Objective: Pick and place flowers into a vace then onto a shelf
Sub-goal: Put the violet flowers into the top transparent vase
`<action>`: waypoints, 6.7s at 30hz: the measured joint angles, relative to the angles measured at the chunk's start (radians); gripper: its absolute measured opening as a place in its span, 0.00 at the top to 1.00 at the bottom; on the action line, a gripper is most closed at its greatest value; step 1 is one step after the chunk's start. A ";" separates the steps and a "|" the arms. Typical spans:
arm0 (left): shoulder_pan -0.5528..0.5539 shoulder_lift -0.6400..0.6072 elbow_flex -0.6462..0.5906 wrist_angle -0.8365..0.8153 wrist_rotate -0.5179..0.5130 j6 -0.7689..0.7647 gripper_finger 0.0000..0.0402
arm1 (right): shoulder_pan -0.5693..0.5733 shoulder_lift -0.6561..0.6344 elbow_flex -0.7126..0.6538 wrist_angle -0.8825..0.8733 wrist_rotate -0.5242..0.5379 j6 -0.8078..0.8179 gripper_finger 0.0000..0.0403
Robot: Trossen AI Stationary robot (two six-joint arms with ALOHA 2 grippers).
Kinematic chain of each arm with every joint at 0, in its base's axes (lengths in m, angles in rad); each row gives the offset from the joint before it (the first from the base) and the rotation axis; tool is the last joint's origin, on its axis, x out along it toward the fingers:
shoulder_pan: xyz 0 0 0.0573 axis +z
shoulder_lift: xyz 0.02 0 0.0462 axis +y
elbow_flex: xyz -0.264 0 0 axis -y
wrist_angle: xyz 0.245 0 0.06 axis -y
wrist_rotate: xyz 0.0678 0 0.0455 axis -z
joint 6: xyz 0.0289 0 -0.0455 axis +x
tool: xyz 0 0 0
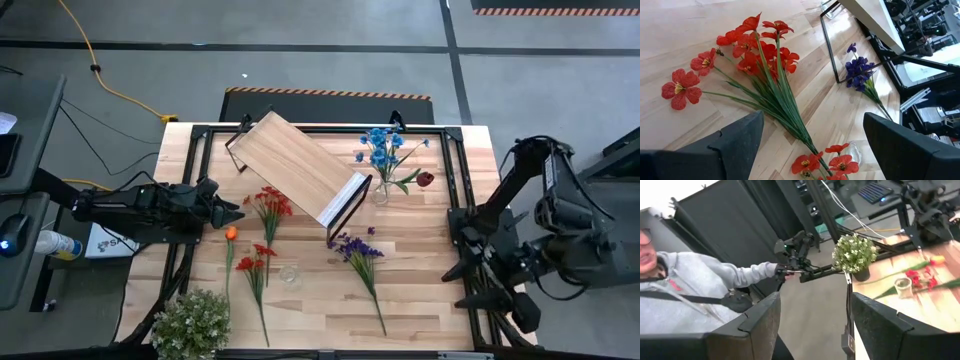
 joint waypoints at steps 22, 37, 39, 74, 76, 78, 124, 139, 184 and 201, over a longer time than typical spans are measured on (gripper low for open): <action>0.000 0.000 0.000 0.000 0.042 0.000 0.06 | 0.012 0.123 0.000 -0.246 0.071 0.386 0.42; 0.000 0.000 0.000 0.000 0.046 0.000 0.06 | -0.154 0.192 0.000 -0.396 -0.143 0.587 0.42; 0.000 0.000 0.000 0.000 0.046 0.000 0.06 | -0.171 0.196 0.000 -0.396 -0.149 0.590 0.42; 0.000 0.000 0.000 -0.033 0.045 0.000 0.06 | -0.353 0.209 0.000 -0.338 -0.126 0.499 0.43; 0.000 0.000 0.000 -0.032 0.045 0.000 0.06 | -0.354 0.223 0.001 -0.323 -0.086 0.474 0.44; 0.000 0.000 0.000 -0.032 0.045 0.000 0.06 | -0.354 0.245 0.001 -0.307 -0.088 0.424 0.43; 0.000 0.000 0.000 -0.035 0.045 0.000 0.06 | -0.483 0.464 -0.325 -0.175 -0.715 0.793 0.45; 0.000 0.000 0.000 -0.052 0.045 0.000 0.06 | -0.557 0.464 -0.438 0.018 -0.752 0.786 0.45; 0.000 0.000 0.000 -0.053 0.045 0.000 0.06 | -0.666 0.674 -0.445 0.080 -0.829 0.762 0.45; 0.000 0.000 0.000 -0.053 0.045 0.000 0.06 | -0.666 0.676 -0.449 0.059 -0.899 0.764 0.74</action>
